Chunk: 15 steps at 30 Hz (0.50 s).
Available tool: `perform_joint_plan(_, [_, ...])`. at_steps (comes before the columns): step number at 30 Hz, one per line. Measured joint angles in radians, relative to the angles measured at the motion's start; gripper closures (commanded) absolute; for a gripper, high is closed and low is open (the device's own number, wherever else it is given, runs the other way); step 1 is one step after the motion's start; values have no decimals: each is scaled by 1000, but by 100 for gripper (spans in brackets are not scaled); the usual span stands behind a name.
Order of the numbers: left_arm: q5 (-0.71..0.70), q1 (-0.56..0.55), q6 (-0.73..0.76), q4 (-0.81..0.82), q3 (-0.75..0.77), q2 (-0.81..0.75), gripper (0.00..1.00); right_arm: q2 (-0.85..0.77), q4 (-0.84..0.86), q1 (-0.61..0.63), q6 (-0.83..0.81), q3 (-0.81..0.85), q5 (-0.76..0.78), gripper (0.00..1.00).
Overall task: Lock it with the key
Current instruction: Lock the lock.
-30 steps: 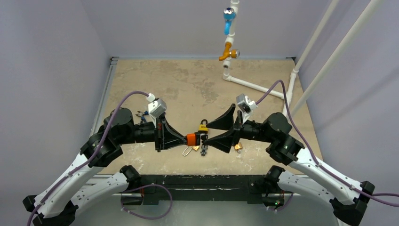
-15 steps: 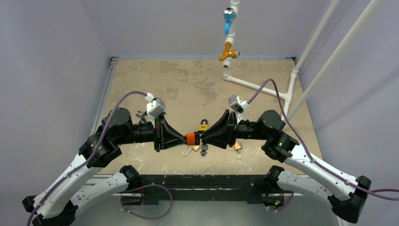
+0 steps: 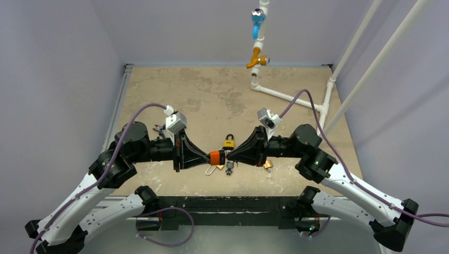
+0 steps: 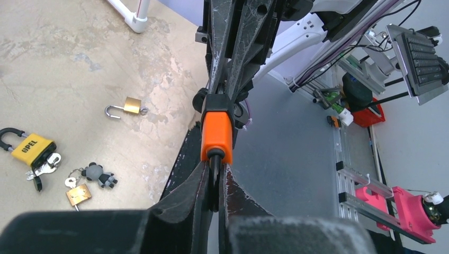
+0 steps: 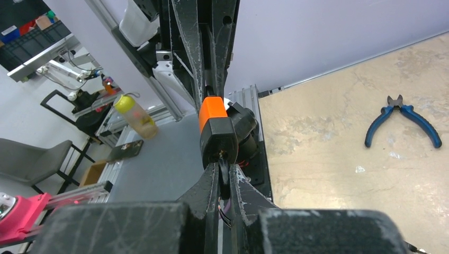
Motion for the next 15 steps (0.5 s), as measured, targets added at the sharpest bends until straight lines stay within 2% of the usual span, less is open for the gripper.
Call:
perform_joint_plan(5, [-5, -3, 37, -12, 6, -3, 100, -17, -24, 3, -16, 0, 23, 100])
perform_joint_plan(15, [-86, -5, 117, -137, 75, -66, 100, -111, -142, -29, -60, 0, 68, 100])
